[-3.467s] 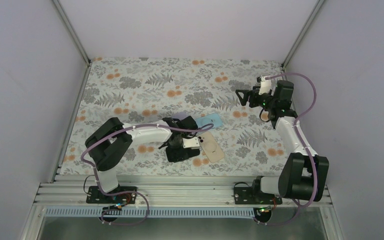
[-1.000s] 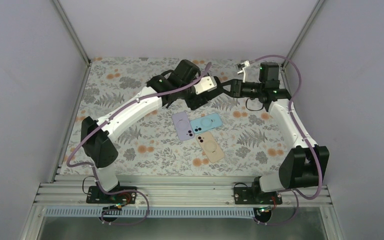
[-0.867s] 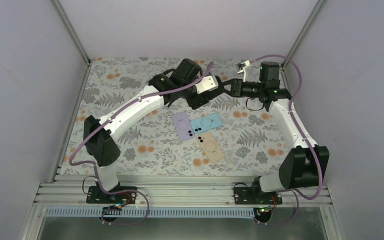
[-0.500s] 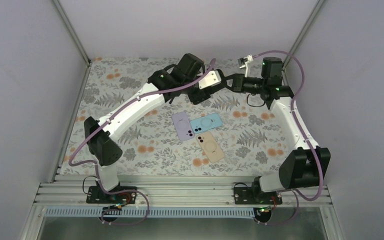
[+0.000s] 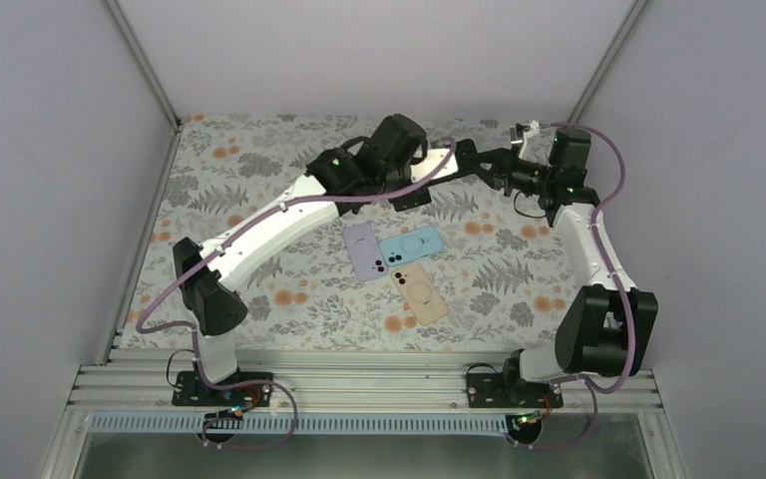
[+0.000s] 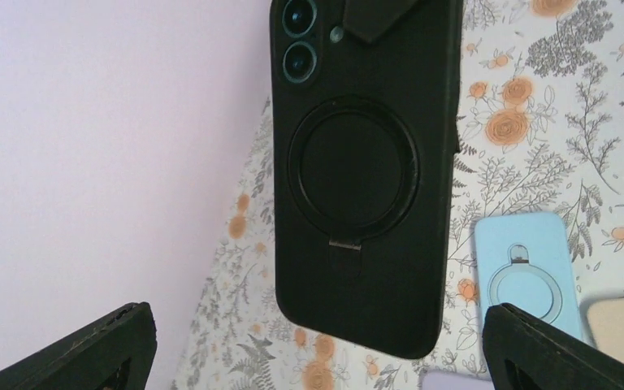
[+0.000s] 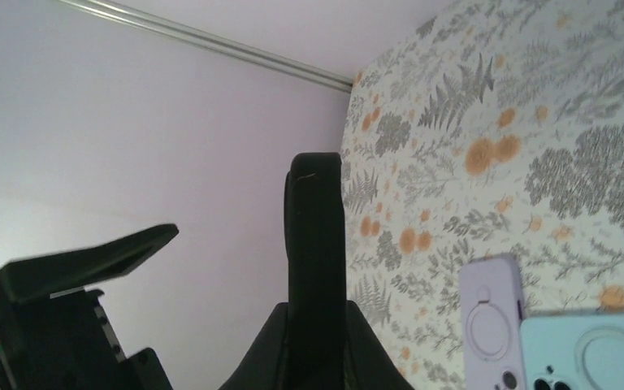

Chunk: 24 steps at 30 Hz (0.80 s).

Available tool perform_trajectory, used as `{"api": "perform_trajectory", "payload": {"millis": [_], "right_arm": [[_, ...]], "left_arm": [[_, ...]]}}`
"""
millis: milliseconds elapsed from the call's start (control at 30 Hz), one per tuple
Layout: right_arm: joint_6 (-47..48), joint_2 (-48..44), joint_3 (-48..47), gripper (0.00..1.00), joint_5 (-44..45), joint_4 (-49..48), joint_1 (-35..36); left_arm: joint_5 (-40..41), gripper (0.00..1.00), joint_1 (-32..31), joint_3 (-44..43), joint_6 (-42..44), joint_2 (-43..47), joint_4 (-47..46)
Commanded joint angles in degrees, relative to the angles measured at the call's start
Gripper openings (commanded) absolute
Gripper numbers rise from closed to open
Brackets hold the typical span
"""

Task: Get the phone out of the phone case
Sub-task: Pick up the phone at the center of the board.

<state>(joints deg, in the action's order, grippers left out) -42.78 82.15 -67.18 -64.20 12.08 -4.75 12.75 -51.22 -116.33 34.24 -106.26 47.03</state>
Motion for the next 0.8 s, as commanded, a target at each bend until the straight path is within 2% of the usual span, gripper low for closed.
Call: {"api": "perform_trajectory", "payload": {"millis": [0, 200, 367, 533, 767], "right_arm": [[-11.0, -0.9, 4.0, 0.04, -6.3, -9.2, -1.3], [-20.4, -2.0, 10.6, 0.04, -7.9, -16.4, -2.3], [-23.1, -2.4, 12.3, 0.04, -8.3, -17.2, -2.6], [-25.4, -2.8, 14.4, 0.04, -8.3, -18.9, -2.6], [-27.4, -3.5, 16.4, 0.04, -8.5, -20.5, -2.5]], "left_arm": [[7.2, 1.00, -3.6, 3.1, 5.7, 1.3, -4.2], [15.9, 1.00, -8.7, 11.6, 13.4, 2.2, -12.4], [19.5, 0.99, -10.6, 20.1, 19.2, 3.9, -19.5], [23.3, 0.82, -11.8, 27.1, 25.5, 4.8, -27.9], [28.6, 0.66, -12.2, 34.6, 33.9, 5.0, -41.2]]}}
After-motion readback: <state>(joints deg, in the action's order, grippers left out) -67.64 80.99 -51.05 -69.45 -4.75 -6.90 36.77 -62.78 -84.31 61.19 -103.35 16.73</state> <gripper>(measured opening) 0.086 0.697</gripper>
